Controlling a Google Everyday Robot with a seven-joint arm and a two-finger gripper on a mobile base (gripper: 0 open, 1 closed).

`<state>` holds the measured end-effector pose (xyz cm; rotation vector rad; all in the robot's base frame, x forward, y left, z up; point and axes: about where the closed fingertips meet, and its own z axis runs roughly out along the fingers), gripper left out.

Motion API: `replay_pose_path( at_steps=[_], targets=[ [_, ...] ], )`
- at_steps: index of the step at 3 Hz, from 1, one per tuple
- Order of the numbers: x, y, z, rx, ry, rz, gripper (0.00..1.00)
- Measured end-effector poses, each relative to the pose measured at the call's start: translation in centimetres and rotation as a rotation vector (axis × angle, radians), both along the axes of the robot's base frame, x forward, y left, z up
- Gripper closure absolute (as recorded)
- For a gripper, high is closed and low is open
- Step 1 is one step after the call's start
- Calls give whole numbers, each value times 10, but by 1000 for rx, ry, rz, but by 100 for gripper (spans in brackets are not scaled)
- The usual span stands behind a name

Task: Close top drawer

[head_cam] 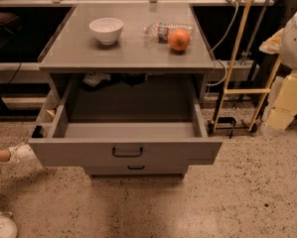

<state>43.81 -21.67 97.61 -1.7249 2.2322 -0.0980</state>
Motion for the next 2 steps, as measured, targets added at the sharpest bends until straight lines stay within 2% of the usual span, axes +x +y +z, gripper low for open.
replay_pose_path(
  at_steps=[1,2],
  targets=[
    [0,0,0,0,0,0,0],
    [2,13,-24,8,39,38,0]
  ],
)
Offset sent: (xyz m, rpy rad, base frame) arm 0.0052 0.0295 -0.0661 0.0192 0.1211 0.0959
